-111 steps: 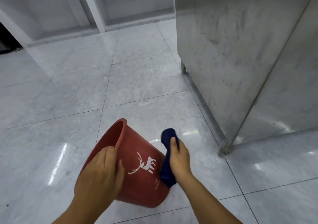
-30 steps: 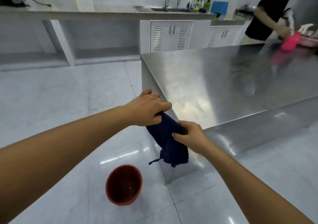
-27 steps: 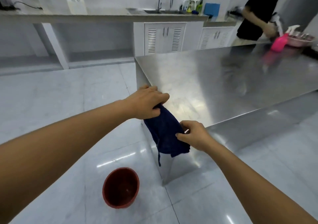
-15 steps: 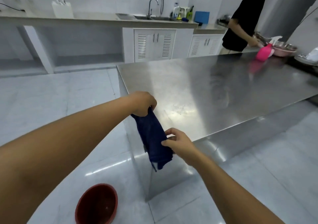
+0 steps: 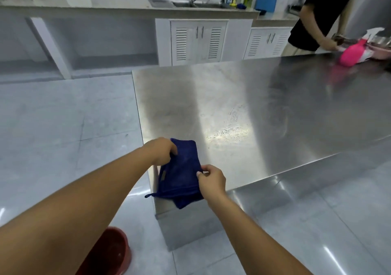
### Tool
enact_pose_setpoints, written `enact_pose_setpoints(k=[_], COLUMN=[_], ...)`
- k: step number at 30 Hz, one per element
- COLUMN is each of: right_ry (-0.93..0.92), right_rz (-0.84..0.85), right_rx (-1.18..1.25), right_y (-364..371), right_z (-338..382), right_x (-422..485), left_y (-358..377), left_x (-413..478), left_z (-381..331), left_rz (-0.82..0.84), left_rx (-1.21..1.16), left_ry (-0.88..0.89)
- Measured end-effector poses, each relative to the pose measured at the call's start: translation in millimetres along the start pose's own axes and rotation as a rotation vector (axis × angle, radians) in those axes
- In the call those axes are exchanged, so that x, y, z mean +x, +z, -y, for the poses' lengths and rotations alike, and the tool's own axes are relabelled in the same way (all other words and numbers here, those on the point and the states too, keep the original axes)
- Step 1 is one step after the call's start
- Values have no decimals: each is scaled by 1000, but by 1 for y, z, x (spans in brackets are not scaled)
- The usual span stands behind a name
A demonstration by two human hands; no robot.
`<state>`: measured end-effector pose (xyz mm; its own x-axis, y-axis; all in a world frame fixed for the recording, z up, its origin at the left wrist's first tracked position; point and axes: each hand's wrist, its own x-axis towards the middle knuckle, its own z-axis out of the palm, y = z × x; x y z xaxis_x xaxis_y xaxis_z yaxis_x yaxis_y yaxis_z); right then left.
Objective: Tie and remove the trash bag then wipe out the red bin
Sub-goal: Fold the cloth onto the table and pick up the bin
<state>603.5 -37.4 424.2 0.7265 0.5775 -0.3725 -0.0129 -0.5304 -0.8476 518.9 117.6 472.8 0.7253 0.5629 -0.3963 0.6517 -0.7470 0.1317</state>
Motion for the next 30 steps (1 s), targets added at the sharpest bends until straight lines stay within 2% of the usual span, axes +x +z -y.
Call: enact_pose_setpoints(k=[6, 12, 19, 22, 26, 30], right_ry=[-98, -230, -470, -555, -633, -720], right_rz=[41, 35, 165, 205, 169, 141], right_rx=[-222, -547, -902, -971, -934, -927], right_y=[-7, -7, 46, 72, 93, 106], right_z=[11, 33, 78, 107, 150, 193], right_x=[-5, -38, -120, -165, -227, -278], left_y=[-3, -5, -17, -34, -67, -92], left_x=[-33, -101, -230, -292, -375, -437], left_z=[7, 53, 130, 157, 190, 205], left_rz=[5, -6, -185, -256, -437, -503], left_rx=[-27, 26, 51, 17, -46, -68], left_ry=[-48, -203, -380, -466, -555, -583])
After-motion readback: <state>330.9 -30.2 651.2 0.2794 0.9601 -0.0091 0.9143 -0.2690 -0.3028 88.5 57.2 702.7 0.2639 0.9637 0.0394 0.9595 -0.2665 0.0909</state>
